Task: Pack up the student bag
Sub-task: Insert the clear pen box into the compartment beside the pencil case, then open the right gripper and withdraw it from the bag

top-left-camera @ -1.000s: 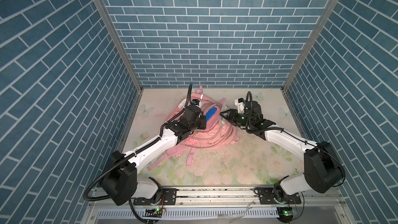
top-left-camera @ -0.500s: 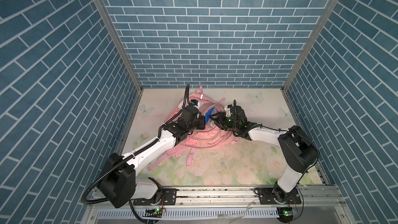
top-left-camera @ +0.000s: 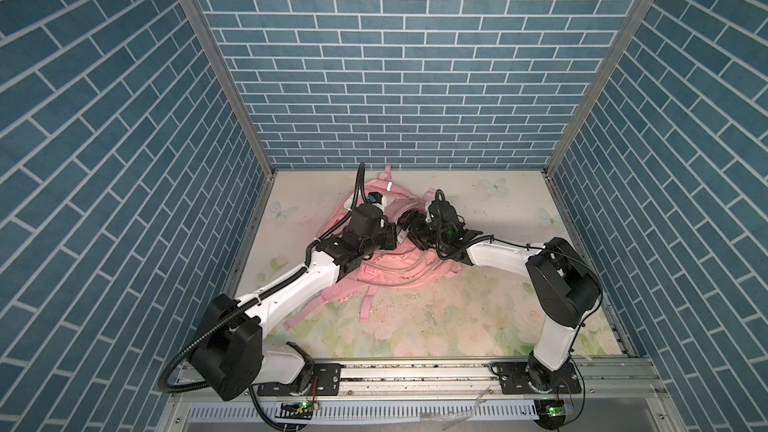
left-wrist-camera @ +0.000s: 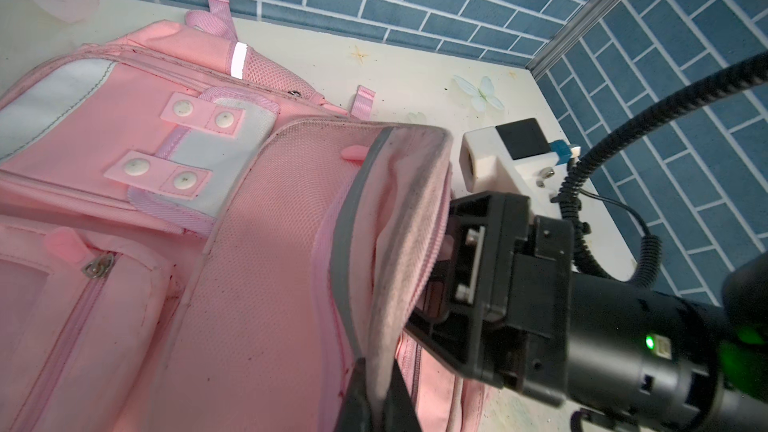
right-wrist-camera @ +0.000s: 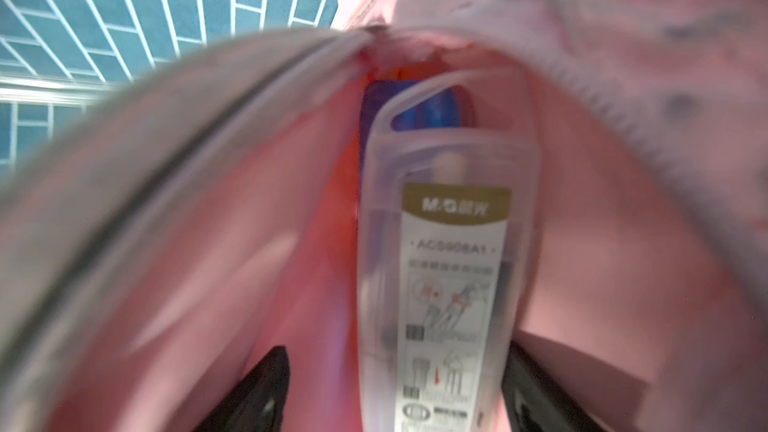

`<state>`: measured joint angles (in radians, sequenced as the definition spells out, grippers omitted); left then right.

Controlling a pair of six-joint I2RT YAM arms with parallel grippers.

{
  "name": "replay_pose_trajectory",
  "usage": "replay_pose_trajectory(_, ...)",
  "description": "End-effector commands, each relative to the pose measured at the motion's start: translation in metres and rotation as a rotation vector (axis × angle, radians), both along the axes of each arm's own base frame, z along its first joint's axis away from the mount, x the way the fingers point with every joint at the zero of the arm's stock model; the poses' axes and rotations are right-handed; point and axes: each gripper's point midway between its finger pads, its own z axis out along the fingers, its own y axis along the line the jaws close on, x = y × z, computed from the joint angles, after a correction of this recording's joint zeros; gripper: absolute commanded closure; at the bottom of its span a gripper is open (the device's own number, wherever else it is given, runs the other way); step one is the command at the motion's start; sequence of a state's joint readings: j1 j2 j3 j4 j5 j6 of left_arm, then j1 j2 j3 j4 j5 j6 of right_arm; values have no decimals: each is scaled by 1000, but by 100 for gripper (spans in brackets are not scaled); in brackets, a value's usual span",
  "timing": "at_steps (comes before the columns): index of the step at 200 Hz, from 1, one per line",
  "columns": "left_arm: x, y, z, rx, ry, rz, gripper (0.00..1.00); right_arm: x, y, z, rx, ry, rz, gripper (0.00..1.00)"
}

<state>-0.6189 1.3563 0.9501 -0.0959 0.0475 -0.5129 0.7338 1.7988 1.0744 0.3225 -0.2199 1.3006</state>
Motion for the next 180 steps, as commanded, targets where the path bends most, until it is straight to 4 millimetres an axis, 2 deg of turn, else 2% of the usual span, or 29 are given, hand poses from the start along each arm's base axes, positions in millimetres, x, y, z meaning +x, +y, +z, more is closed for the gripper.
replay_pose_trajectory(1, 11, -5, 31, -70, -89, 3, 100, -10, -25, -12, -108, -1, -40, 16)
replay_pose_trajectory(20, 11, -3, 37, -69, -100, 4, 100, -13, -33, -7, -138, -45, -39, 25)
replay_pose_trajectory(56, 10, 0, 43, -72, -111, 6, 100, -9, -35, 0, -156, -84, -30, 38)
replay_pose_trajectory(73, 8, 0, 44, -76, -111, 3, 100, -1, -37, 2, -155, -102, -32, 51)
replay_pose_trajectory(111, 5, -3, 42, -90, -98, -12, 100, 26, -46, 5, -150, -135, -63, 69)
replay_pose_trajectory(148, 4, -8, 36, -107, -76, -26, 100, 37, -28, -2, -137, -124, 11, 72)
replay_pose_trajectory(180, 0, -10, 35, -136, -60, -27, 100, 36, -15, -12, -145, -95, 78, 73)
